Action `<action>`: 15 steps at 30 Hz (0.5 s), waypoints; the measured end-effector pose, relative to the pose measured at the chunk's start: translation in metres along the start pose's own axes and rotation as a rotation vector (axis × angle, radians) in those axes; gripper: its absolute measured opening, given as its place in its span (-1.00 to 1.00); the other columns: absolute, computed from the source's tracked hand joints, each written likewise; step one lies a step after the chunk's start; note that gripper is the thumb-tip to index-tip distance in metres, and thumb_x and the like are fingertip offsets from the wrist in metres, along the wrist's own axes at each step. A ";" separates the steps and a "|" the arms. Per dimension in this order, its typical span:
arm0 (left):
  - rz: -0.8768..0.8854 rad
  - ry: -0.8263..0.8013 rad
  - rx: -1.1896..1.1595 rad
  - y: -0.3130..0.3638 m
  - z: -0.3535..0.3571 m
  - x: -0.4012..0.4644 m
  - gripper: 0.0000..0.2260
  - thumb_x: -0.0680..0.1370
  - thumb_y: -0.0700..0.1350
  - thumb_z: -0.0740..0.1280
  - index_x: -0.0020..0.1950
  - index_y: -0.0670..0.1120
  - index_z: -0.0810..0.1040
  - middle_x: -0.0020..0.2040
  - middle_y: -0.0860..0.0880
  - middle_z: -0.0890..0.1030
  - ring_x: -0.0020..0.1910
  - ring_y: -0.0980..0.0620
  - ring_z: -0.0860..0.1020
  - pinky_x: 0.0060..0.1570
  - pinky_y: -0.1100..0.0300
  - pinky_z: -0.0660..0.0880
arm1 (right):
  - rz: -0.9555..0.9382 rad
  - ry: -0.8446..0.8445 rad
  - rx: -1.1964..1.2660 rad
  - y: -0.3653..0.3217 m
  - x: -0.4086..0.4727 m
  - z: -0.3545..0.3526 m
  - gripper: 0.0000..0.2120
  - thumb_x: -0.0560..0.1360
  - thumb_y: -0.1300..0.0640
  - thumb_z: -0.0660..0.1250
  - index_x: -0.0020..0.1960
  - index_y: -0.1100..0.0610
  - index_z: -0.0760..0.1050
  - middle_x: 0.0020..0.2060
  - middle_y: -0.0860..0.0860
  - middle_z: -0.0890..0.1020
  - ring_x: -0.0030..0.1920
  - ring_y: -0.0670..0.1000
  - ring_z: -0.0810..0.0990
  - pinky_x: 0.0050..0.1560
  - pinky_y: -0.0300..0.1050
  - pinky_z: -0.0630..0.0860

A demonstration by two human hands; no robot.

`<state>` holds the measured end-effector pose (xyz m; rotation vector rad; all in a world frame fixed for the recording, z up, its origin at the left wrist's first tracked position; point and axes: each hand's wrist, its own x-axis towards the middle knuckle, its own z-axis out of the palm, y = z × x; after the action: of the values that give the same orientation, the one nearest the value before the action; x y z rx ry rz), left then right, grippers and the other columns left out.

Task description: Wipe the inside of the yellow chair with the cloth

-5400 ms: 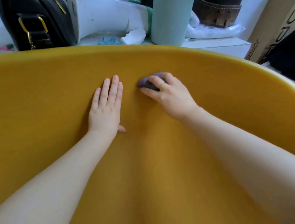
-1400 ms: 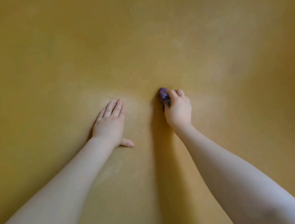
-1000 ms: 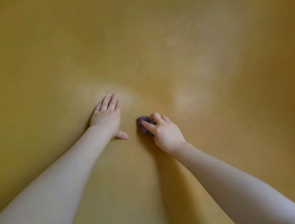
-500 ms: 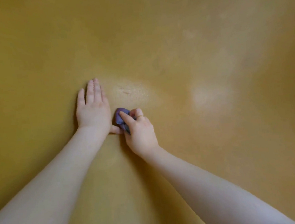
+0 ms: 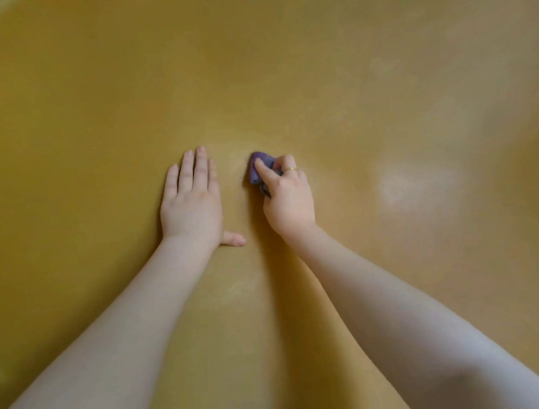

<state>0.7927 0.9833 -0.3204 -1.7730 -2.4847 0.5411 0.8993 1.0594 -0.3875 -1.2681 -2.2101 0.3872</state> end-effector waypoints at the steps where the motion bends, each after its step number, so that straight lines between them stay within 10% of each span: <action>1: 0.004 -0.010 -0.016 0.002 -0.001 -0.001 0.16 0.26 0.40 0.35 0.53 -0.18 -0.21 0.53 -0.14 -0.26 0.52 -0.09 -0.22 0.46 0.04 -0.22 | -0.100 -0.034 0.013 -0.003 -0.016 0.001 -0.55 0.38 0.30 0.19 0.25 0.12 0.49 0.04 0.26 0.47 -0.17 0.26 0.47 -0.15 0.02 0.47; 7: 0.151 0.017 -0.068 0.035 -0.017 -0.007 -0.11 0.47 0.20 0.31 0.54 -0.11 -0.18 0.54 -0.10 -0.22 0.52 -0.04 -0.21 0.46 0.03 -0.15 | -0.399 -0.125 -0.205 0.039 -0.058 -0.027 -0.56 0.39 0.13 0.03 0.13 0.08 0.57 -0.14 0.17 0.56 -0.35 0.15 0.47 -0.40 -0.16 0.46; 15: 0.289 0.176 -0.325 0.105 -0.050 0.025 -0.40 0.58 0.04 0.19 0.54 -0.06 0.00 0.56 -0.01 -0.04 0.46 -0.09 0.20 0.35 0.08 0.22 | -0.193 0.163 -0.599 0.163 0.003 -0.109 -0.52 0.34 0.20 0.02 0.11 0.10 0.60 -0.16 0.21 0.59 -0.38 0.18 0.51 -0.38 -0.10 0.48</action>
<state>0.8914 1.0497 -0.3096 -2.2033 -2.3142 -0.0190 1.0765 1.1429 -0.3808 -1.2916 -2.3580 -0.4738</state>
